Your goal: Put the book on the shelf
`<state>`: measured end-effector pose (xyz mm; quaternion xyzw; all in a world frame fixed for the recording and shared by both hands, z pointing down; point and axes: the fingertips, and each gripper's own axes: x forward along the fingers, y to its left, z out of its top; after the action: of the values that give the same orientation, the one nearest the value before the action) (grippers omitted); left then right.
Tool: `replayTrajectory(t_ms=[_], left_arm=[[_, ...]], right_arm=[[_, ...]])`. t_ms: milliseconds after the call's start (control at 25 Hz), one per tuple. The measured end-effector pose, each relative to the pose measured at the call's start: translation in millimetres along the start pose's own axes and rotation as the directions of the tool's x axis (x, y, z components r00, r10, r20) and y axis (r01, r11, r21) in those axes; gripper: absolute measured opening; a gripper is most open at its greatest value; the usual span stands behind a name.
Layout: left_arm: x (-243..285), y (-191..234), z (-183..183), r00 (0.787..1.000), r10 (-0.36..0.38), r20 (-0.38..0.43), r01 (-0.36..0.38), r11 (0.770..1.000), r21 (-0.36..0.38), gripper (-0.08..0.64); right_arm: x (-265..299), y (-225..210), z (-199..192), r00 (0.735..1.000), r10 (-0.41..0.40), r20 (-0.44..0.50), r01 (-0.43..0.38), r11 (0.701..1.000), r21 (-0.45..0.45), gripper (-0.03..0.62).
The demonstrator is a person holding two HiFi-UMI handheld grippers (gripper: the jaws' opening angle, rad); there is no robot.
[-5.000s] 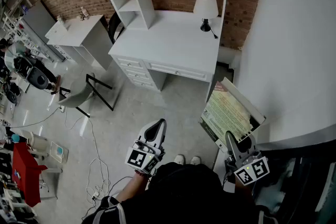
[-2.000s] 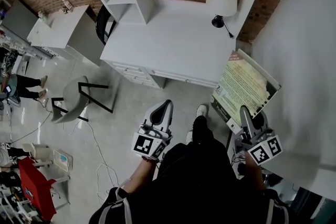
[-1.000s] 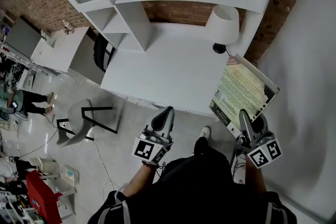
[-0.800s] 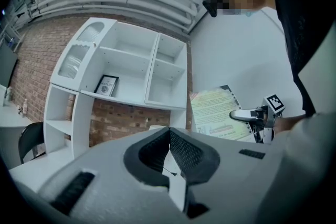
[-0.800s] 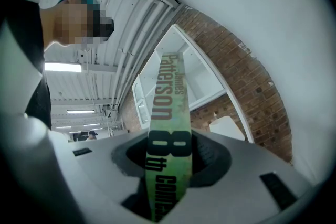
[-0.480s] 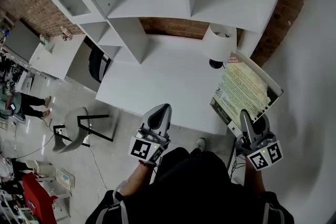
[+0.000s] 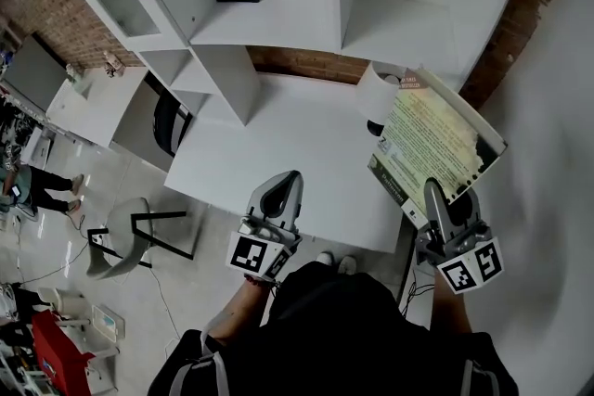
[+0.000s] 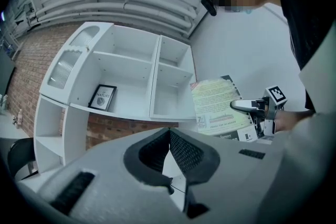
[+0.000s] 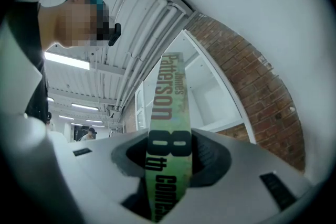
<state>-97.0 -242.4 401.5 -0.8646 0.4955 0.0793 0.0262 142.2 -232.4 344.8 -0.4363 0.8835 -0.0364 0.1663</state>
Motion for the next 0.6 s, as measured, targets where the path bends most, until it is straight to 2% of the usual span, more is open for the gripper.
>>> replayTrajectory(t_ms=[240, 600], left_arm=[[22, 23, 14, 1.0, 0.03, -0.005, -0.03, 1.0, 0.004, 0.018], [53, 36, 44, 0.999, -0.006, 0.034, 0.005, 0.999, 0.043, 0.018]], right_arm=[[30, 8, 22, 1.0, 0.007, 0.025, -0.005, 0.998, -0.057, 0.161], [68, 1, 45, 0.998, -0.01, 0.058, 0.016, 0.994, -0.11, 0.161]])
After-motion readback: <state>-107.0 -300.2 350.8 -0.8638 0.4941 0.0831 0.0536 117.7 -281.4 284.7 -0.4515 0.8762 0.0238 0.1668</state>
